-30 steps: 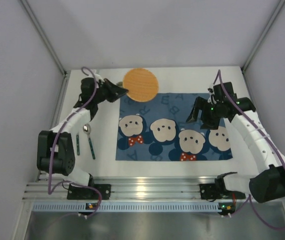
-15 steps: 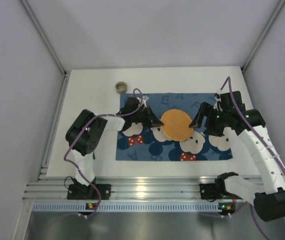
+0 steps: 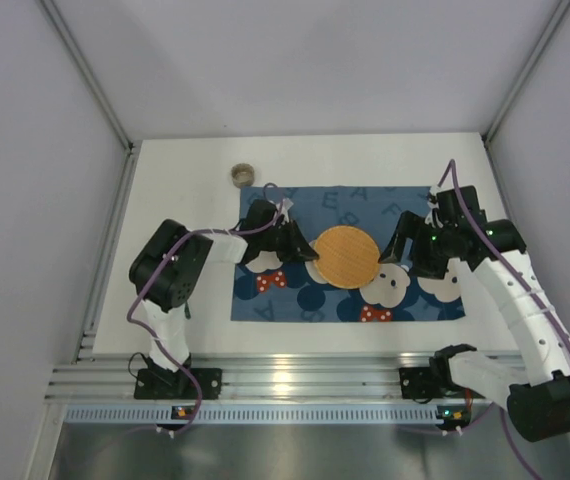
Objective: Set the dinner table for one person
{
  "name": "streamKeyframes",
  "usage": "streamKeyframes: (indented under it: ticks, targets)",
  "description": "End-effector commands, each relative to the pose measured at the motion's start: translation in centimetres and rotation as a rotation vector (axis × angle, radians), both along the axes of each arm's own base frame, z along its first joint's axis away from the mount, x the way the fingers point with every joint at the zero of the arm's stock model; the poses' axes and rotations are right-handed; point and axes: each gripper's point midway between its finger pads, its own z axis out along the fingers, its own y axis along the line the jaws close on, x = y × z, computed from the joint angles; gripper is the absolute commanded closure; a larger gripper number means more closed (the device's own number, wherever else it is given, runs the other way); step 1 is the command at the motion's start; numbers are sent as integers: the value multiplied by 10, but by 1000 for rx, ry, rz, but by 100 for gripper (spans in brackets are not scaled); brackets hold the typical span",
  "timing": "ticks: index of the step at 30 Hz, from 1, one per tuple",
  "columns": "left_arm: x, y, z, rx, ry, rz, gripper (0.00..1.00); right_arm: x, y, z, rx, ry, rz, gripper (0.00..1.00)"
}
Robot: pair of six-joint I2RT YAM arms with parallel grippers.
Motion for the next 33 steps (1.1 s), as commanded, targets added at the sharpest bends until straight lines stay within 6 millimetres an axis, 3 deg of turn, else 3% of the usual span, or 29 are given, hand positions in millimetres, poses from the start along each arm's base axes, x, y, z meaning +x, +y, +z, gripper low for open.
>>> streamKeyframes:
  ticks: [1, 4, 8, 9, 11, 12, 16, 17, 18, 19, 20, 21, 23, 33]
  targets:
    - [18, 16, 11, 77, -79, 18, 82, 2, -2, -5, -22, 7, 10, 20]
    - [26, 27, 17, 110, -97, 27, 62, 6, -3, -6, -31, 8, 12, 20]
    - [51, 49, 62, 92, -182, 92, 39, 11, -6, -6, -55, 4, 10, 19]
    - [68, 60, 78, 91, -219, 124, 37, 11, -7, -6, -59, 2, 12, 19]
    - [83, 79, 97, 109, -247, 177, 36, 13, -7, -8, -66, 7, 13, 19]
    - [102, 97, 113, 105, -278, 237, 36, 14, -7, -9, -70, 10, 15, 19]
    - [150, 150, 143, 103, -318, 421, 37, 21, -6, -12, -76, 18, 20, 19]
    - [157, 161, 132, 132, -277, 451, 37, 24, -6, -13, -77, 24, 19, 19]
    - [173, 175, 142, 150, -305, 496, 38, 27, -6, -12, -79, 19, 20, 19]
    - [182, 180, 130, 177, -279, 511, 38, 29, -6, -12, -82, 22, 19, 19]
    - [191, 187, 136, 203, -278, 515, 39, 33, -6, -12, -83, 24, 18, 19]
    - [198, 193, 130, 247, -267, 535, 42, 36, -6, -11, -86, 22, 16, 19]
    - [207, 200, 112, 314, -229, 535, 44, 41, -7, -12, -91, 26, 16, 19]
    - [236, 230, 76, 560, -179, 562, 48, 59, -11, -25, -99, 69, 4, 19]
